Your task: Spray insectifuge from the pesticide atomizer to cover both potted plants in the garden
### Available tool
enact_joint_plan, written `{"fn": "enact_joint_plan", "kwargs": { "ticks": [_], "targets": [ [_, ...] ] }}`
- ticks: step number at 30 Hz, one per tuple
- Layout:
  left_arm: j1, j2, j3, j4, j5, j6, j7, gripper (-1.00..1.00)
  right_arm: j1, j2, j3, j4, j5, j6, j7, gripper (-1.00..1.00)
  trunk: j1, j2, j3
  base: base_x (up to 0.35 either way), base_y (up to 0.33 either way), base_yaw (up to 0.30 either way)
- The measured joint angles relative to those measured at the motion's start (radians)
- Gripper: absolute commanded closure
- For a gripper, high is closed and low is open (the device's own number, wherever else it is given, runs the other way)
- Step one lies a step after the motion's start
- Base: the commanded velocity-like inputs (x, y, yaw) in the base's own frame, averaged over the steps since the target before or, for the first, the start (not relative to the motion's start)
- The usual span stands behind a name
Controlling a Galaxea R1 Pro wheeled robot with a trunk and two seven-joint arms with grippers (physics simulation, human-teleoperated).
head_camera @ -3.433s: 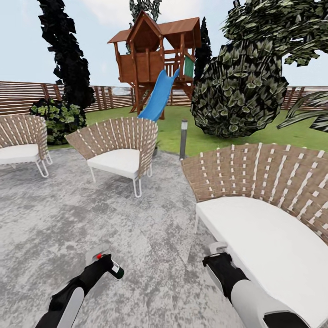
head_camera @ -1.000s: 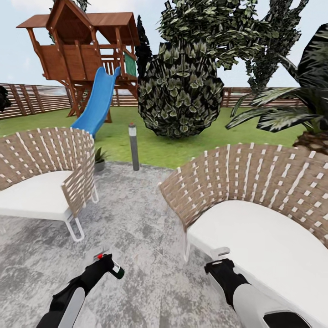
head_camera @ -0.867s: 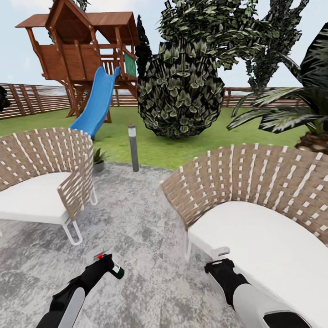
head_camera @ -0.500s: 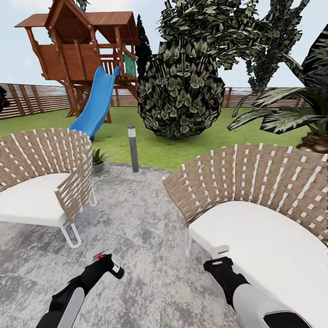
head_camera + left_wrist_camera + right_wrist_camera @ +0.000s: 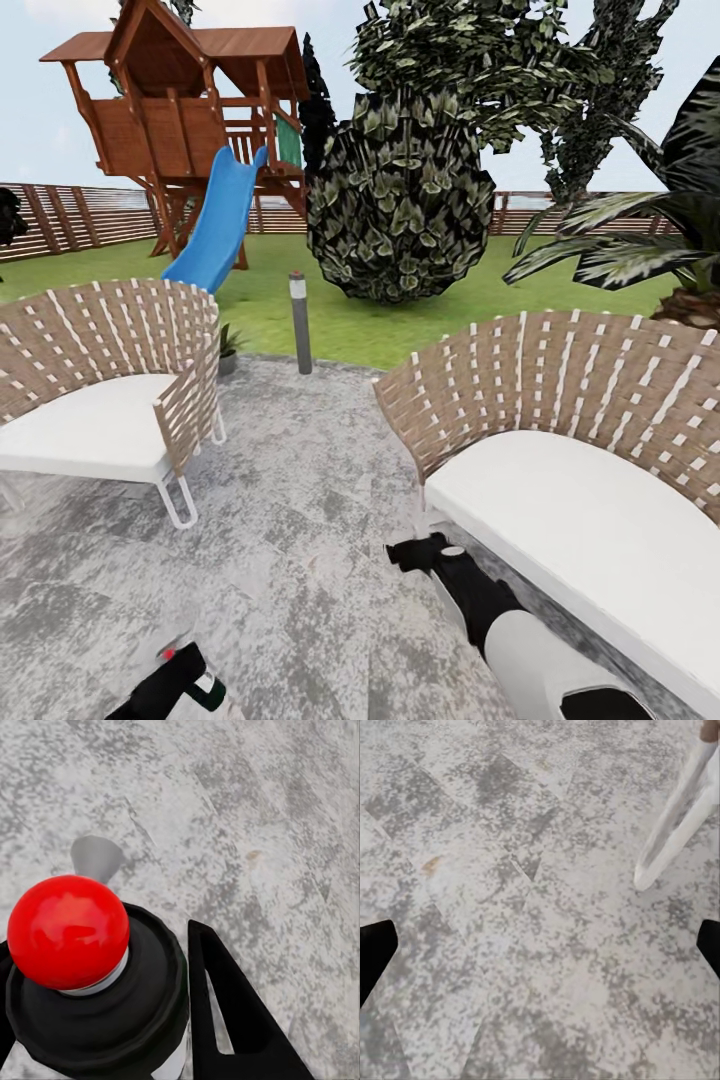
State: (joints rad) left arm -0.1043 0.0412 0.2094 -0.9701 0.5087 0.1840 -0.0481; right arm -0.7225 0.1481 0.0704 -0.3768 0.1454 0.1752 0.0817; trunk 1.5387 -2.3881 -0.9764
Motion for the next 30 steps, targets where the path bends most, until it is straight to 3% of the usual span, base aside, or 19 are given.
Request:
{"fn": "enact_joint_plan", "kwargs": {
  "ticks": [2, 4, 6, 8, 13, 30],
  "targets": [
    [0.031, 0.0, 0.0, 0.006, 0.004, -0.047, -0.017, 1.0, 0.0, 0.024, -0.009, -0.005, -0.031, 0.0, 0.008, -1.0, 0.0, 0.0, 0.0, 0.0, 0.003, 0.061],
    [0.044, 0.0, 0.001, 0.018, 0.007, -0.068, -0.039, 1.0, 0.0, 0.026, -0.015, -0.001, -0.103, 0.004, 0.018, -1.0, 0.0, 0.0, 0.0, 0.0, 0.001, 0.201],
    [0.047, 0.0, 0.008, 0.026, 0.007, -0.074, -0.053, 1.0, 0.0, 0.026, -0.016, 0.001, -0.148, 0.015, 0.023, -1.0, 0.0, 0.0, 0.0, 0.0, 0.0, 0.248],
    [0.049, 0.0, 0.033, 0.041, 0.008, -0.076, -0.059, 1.0, 0.0, 0.026, -0.017, 0.002, -0.168, 0.026, 0.025, -1.0, 0.0, 0.0, 0.0, 0.0, 0.0, 0.263],
    [0.049, -0.002, 0.077, 0.101, 0.01, -0.078, -0.062, 1.0, 0.0, 0.026, -0.017, 0.002, -0.174, 0.03, 0.025, -1.0, 0.0, 0.0, 0.0, 0.024, 0.0, 0.268],
    [0.049, 0.0, 0.082, 0.164, 0.007, -0.084, -0.062, 1.0, 0.0, 0.026, -0.02, 0.002, -0.178, 0.028, 0.01, -1.0, 0.0, 0.0, 0.0, 0.303, 0.015, 0.269]
  ]
}}
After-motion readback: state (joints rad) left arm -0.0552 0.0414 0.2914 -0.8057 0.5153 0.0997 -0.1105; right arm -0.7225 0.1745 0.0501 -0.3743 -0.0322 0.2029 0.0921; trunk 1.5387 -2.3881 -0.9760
